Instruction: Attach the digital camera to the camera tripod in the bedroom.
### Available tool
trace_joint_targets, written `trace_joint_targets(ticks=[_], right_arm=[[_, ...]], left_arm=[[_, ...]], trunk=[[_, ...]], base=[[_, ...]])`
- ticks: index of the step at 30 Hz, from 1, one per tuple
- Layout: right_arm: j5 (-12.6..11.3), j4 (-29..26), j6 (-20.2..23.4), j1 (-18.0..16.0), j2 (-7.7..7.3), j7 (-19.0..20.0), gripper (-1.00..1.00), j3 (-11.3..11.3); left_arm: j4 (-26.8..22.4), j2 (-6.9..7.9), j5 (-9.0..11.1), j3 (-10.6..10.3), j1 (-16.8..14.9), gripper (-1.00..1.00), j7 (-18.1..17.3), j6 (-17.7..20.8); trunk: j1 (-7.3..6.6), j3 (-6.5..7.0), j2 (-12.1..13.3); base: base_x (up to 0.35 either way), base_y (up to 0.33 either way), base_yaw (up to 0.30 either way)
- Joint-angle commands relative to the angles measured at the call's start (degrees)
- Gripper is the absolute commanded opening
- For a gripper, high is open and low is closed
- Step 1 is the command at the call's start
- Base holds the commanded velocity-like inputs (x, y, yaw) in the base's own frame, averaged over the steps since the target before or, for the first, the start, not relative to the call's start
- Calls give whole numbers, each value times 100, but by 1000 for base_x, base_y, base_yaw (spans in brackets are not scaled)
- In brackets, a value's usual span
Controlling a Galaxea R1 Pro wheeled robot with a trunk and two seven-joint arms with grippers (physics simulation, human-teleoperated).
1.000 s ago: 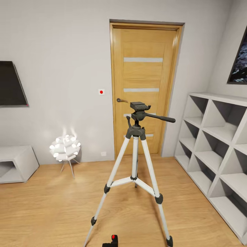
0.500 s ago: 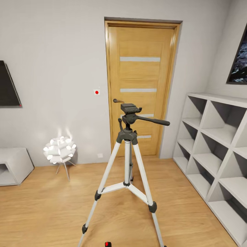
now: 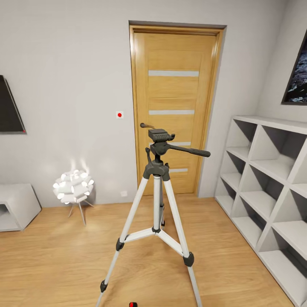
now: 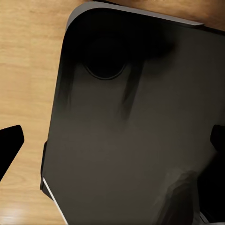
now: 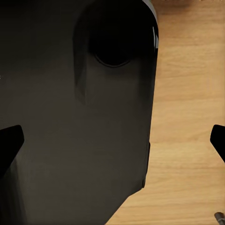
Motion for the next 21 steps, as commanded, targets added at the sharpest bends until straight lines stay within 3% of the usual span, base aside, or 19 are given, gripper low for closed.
trace_joint_targets(ticks=[1, 21], right_arm=[[9, 1, -12, -2, -1, -3, 100, 4], [9, 1, -13, -1, -1, -6, 100, 9]], left_arm=[[-8, -1, 38, 3, 3, 100, 0, -7], [-8, -2, 45, 5, 3, 100, 18, -7]], trunk=[[0, -4, -2], [0, -4, -2]], base=[[0, 0, 0], [0, 0, 0]])
